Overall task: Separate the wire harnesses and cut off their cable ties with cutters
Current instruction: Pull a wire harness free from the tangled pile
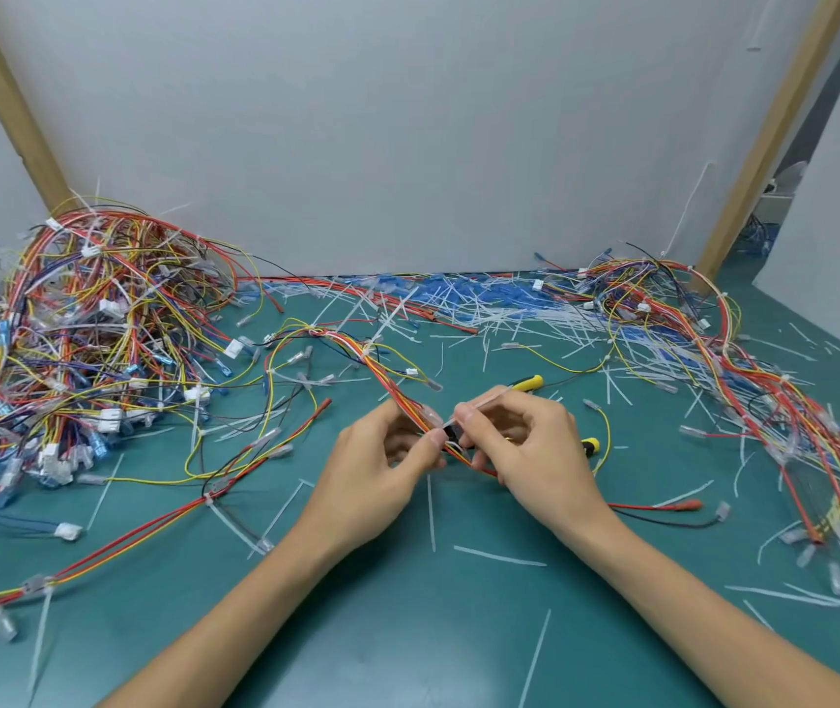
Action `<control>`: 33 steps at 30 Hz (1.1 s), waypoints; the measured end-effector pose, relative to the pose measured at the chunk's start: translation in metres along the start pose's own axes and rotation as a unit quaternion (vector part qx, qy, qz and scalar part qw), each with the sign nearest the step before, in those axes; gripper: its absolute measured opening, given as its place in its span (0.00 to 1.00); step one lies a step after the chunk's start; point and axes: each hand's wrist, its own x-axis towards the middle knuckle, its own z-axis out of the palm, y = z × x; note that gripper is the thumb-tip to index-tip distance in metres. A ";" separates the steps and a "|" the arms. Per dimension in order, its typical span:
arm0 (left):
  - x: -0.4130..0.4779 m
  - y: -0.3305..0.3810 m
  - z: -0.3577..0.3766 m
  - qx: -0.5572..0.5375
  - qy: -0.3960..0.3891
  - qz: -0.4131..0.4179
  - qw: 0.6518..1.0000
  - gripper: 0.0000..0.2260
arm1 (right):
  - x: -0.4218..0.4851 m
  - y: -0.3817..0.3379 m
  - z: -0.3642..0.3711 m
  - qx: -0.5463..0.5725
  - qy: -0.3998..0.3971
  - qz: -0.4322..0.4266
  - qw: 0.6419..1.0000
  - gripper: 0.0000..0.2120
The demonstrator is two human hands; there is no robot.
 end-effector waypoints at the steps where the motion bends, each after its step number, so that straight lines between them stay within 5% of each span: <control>1: 0.000 0.001 0.000 -0.003 0.003 -0.001 1.000 0.06 | 0.000 0.000 0.000 -0.007 0.002 -0.008 1.000 0.07; 15: 0.003 0.002 -0.002 0.010 0.062 -0.018 0.998 0.05 | -0.011 -0.006 0.008 -0.173 0.016 -0.174 0.969 0.04; 28: 0.008 0.001 -0.003 0.012 0.040 -0.004 0.999 0.05 | -0.011 -0.004 0.012 -0.179 0.024 -0.200 0.963 0.08; 33: 0.010 0.001 -0.014 -0.011 0.035 0.019 0.999 0.07 | 0.000 0.000 0.000 -0.188 -0.010 -0.142 0.972 0.03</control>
